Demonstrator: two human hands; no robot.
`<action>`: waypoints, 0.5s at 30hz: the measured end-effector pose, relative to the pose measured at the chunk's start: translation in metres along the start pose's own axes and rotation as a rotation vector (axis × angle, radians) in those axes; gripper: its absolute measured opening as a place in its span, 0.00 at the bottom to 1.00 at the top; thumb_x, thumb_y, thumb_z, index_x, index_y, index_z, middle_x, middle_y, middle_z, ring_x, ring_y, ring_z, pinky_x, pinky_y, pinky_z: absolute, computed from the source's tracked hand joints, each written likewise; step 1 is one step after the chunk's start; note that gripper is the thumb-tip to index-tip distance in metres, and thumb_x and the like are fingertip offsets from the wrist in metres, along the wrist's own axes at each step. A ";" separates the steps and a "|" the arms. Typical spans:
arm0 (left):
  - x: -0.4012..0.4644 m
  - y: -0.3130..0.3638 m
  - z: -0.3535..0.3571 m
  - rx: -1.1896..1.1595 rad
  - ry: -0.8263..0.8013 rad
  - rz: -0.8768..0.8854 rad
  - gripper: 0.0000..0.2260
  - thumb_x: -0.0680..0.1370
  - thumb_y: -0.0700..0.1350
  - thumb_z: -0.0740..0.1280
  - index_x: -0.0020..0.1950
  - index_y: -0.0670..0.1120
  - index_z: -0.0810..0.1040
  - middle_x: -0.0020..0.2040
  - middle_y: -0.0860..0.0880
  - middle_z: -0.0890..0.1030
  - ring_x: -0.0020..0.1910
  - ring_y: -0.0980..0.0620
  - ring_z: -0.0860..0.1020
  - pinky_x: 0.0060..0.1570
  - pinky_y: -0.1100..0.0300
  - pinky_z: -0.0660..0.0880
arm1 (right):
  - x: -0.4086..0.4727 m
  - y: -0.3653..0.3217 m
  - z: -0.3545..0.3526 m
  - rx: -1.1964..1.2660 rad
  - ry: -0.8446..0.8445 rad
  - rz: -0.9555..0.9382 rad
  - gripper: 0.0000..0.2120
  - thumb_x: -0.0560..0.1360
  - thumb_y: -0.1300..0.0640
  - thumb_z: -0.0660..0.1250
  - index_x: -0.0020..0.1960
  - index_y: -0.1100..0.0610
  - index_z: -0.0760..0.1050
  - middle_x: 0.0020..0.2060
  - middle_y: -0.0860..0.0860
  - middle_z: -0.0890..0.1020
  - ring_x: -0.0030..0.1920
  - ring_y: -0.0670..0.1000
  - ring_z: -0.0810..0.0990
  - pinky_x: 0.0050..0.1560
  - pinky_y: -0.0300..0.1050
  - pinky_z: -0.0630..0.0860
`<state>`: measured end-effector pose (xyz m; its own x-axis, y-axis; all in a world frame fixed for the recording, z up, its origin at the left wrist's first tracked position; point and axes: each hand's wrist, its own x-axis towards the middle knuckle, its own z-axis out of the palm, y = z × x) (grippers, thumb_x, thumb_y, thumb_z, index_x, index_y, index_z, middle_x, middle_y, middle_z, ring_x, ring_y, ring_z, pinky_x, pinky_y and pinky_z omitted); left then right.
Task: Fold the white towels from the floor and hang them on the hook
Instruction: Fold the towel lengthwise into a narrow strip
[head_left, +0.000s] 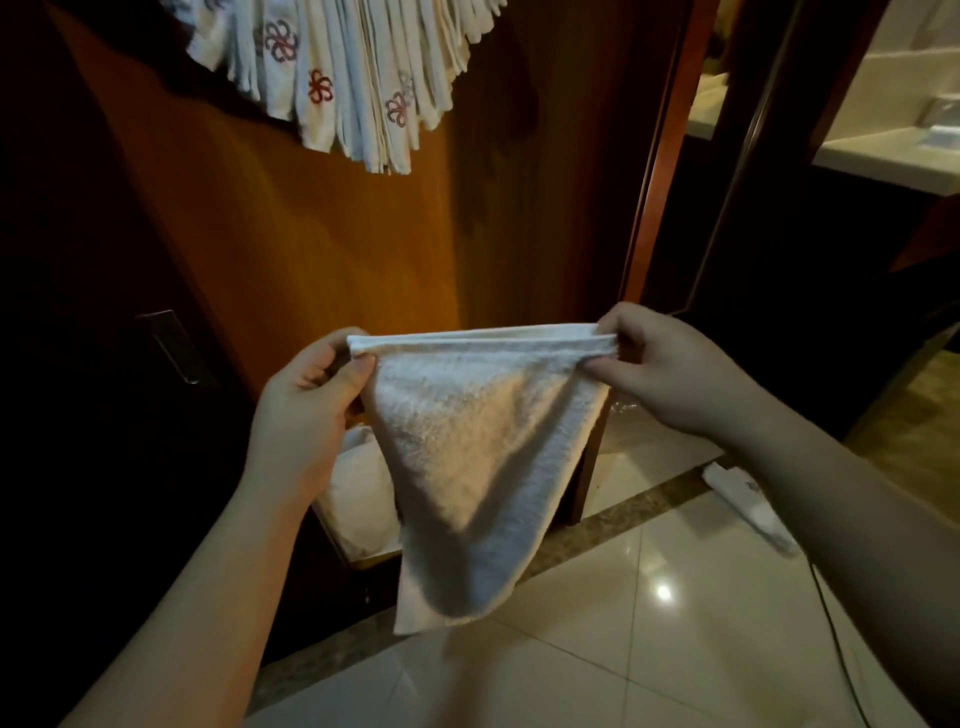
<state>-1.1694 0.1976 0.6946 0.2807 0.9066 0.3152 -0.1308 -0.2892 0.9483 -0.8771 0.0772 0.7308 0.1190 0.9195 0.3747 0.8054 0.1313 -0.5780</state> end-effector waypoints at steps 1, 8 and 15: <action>0.001 0.000 0.001 -0.015 0.014 0.005 0.09 0.79 0.46 0.67 0.52 0.57 0.85 0.46 0.57 0.84 0.45 0.59 0.83 0.41 0.62 0.81 | -0.001 0.000 0.004 0.095 0.043 0.001 0.05 0.75 0.44 0.66 0.49 0.37 0.71 0.45 0.37 0.79 0.45 0.38 0.79 0.42 0.40 0.74; 0.002 -0.003 0.009 -0.057 0.063 0.051 0.07 0.79 0.48 0.67 0.51 0.57 0.84 0.44 0.56 0.82 0.43 0.58 0.80 0.40 0.64 0.77 | 0.003 0.010 0.019 0.375 0.049 0.190 0.08 0.72 0.39 0.65 0.51 0.33 0.78 0.47 0.38 0.83 0.47 0.42 0.83 0.54 0.55 0.81; -0.008 0.009 0.031 -0.025 0.158 0.164 0.08 0.80 0.47 0.65 0.51 0.60 0.80 0.42 0.59 0.80 0.41 0.58 0.77 0.40 0.59 0.75 | -0.003 0.003 0.026 0.463 0.322 0.085 0.07 0.77 0.39 0.59 0.51 0.32 0.75 0.45 0.37 0.82 0.44 0.39 0.81 0.44 0.41 0.78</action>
<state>-1.1435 0.1780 0.7019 0.1018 0.8852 0.4539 -0.1864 -0.4312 0.8828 -0.8899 0.0846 0.7095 0.4016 0.7841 0.4731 0.4550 0.2776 -0.8462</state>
